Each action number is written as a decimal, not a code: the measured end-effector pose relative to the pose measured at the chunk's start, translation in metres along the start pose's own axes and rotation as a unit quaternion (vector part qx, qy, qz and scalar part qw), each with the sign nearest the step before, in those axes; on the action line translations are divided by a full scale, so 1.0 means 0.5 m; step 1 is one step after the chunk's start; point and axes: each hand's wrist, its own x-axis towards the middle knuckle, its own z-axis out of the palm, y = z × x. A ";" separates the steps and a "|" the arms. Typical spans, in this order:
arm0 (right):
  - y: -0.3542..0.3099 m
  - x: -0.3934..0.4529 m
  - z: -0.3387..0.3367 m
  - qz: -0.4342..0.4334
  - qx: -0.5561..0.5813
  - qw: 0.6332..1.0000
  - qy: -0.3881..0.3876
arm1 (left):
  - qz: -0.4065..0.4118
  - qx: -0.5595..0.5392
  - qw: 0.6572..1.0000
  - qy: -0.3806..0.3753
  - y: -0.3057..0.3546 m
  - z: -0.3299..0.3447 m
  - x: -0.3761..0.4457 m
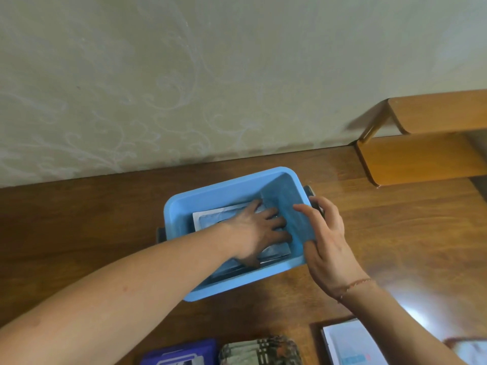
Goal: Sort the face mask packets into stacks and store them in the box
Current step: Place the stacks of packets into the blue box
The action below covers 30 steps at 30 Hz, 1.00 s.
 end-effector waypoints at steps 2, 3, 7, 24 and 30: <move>-0.003 0.004 -0.001 -0.005 -0.010 1.000 -0.007 | 0.003 0.008 1.000 -0.004 -0.004 0.006 -0.009; -0.004 0.006 0.000 -0.006 -0.016 1.000 -0.012 | 0.005 0.011 1.000 -0.007 -0.005 0.008 -0.014; -0.010 0.012 0.004 0.001 -0.033 0.999 -0.027 | 0.013 -0.011 1.000 -0.004 -0.004 0.010 -0.026; -0.015 0.007 0.021 0.005 -0.030 0.999 0.039 | 0.039 -0.065 0.991 0.110 -0.020 0.037 -0.030; -0.017 0.005 0.021 0.010 -0.036 0.999 0.033 | 0.045 -0.036 0.994 0.094 -0.018 0.042 -0.037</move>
